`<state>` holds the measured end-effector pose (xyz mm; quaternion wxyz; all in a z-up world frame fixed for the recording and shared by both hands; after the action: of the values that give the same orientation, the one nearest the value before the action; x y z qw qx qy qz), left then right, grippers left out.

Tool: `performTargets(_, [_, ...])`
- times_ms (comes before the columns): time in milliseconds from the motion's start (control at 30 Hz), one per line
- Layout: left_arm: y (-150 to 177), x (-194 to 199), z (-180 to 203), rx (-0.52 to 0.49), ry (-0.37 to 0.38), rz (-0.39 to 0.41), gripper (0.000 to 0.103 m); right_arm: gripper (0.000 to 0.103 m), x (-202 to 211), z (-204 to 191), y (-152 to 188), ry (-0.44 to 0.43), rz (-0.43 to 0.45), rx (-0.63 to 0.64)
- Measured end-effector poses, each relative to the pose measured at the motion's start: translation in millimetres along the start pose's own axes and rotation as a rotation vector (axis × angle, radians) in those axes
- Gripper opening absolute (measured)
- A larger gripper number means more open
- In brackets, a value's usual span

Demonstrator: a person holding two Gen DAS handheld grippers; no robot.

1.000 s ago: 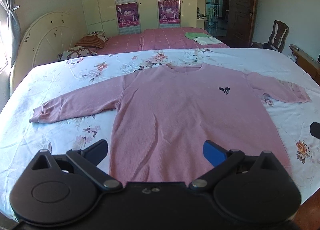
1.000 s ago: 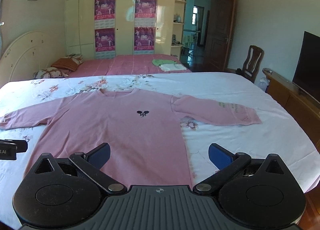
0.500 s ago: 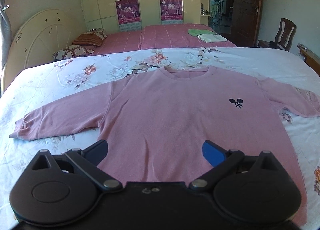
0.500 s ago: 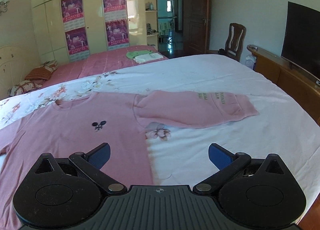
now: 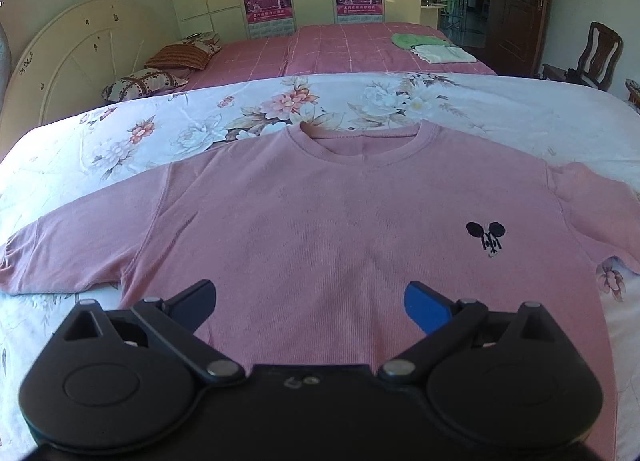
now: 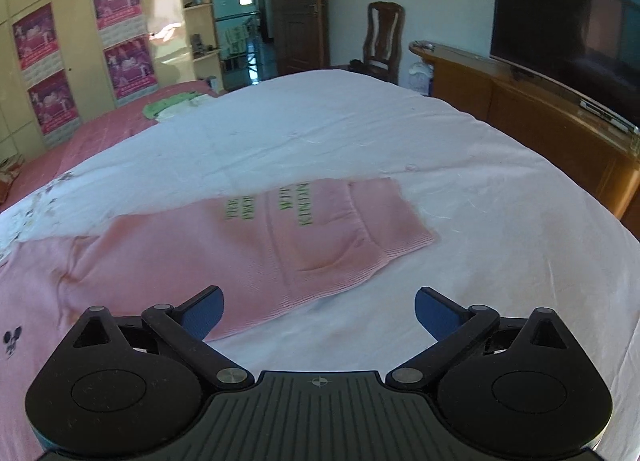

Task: Fold small clothes
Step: 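Move the right gripper to the sleeve cuff and close on it, then carry the held sleeve across the sweatshirt body with the right gripper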

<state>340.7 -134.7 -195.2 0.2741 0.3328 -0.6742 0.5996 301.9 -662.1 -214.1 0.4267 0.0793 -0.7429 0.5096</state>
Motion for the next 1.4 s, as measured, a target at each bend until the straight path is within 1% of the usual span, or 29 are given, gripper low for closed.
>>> performTargets(33, [-2, -3, 2, 0.002, -0.004, -0.002, 0.100, 0.072, -8, 9, -3, 0.008, -0.014, -0.024])
performTargets(100, [-5, -8, 5, 0.008, -0.013, -0.007, 0.100, 0.072, -24, 23, -5, 0.021, -0.047, -0.066])
performTargets(167, [-6, -12, 8, 0.005, -0.014, -0.012, 0.100, 0.072, -33, 33, -8, 0.025, -0.059, -0.089])
performTargets(267, [-10, -20, 11, -0.001, -0.027, -0.022, 0.100, 0.072, -44, 43, -12, 0.021, -0.071, -0.122])
performTargets(367, [-13, -26, 10, 0.015, -0.018, -0.030, 0.099, 0.071, -53, 48, -11, 0.021, -0.087, -0.141])
performTargets(400, [-14, -28, 11, 0.025, -0.011, -0.030, 0.099, 0.067, -57, 50, -11, 0.026, -0.093, -0.142])
performTargets(433, [-15, -28, 11, 0.031, -0.004, -0.027, 0.099, 0.052, -59, 51, -11, 0.023, -0.097, -0.152])
performTargets(467, [-16, -29, 11, 0.034, 0.001, -0.023, 0.099, 0.045, -60, 53, -11, 0.019, -0.095, -0.164])
performTargets(600, [-18, -35, 13, 0.014, -0.014, -0.034, 0.099, 0.043, -62, 52, -16, 0.006, -0.086, -0.169])
performTargets(633, [-18, -35, 14, 0.009, -0.019, -0.035, 0.099, 0.034, -62, 50, -17, 0.000, -0.084, -0.163])
performTargets(667, [-18, -37, 15, 0.003, -0.020, -0.037, 0.099, 0.019, -63, 46, -18, -0.016, -0.085, -0.163])
performTargets(700, [-18, -37, 17, -0.001, -0.020, -0.039, 0.099, 0.014, -69, 44, -19, -0.042, -0.082, -0.174])
performTargets(733, [-18, -38, 18, -0.004, -0.018, -0.041, 0.099, 0.011, -68, 43, -20, -0.047, -0.078, -0.175])
performTargets(800, [-19, -39, 20, -0.003, 0.007, -0.034, 0.099, 0.010, -68, 41, -23, -0.045, -0.067, -0.163])
performTargets(900, [-21, -40, 21, 0.004, 0.042, -0.033, 0.099, 0.009, -57, 31, -32, -0.080, -0.024, -0.153])
performTargets(1033, [-25, -41, 23, 0.010, 0.081, -0.022, 0.099, 0.009, -41, -16, -44, -0.159, 0.024, -0.068])
performTargets(1167, [-31, -37, 21, 0.017, 0.090, -0.007, 0.098, 0.008, -21, -81, -48, -0.278, 0.051, 0.025])
performTargets(1300, [-36, -31, 10, 0.018, 0.080, 0.012, 0.098, 0.008, 3, -158, -36, -0.416, 0.056, 0.126])
performTargets(1400, [-36, -28, -6, 0.038, 0.060, 0.021, 0.098, 0.008, 17, -225, -15, -0.537, 0.033, 0.200])
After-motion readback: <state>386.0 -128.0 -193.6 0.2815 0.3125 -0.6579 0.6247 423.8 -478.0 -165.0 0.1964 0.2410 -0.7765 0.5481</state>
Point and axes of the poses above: each gripper's, at about its wrist camera, not at the fingertips, and x roughly against the way its jaws point, z to its right, y to its underside, the point moved 9 cm from there along -x, roughly the way its jaws point, and after that the axes turned 1 degree about -x, right-handed, at the moved point
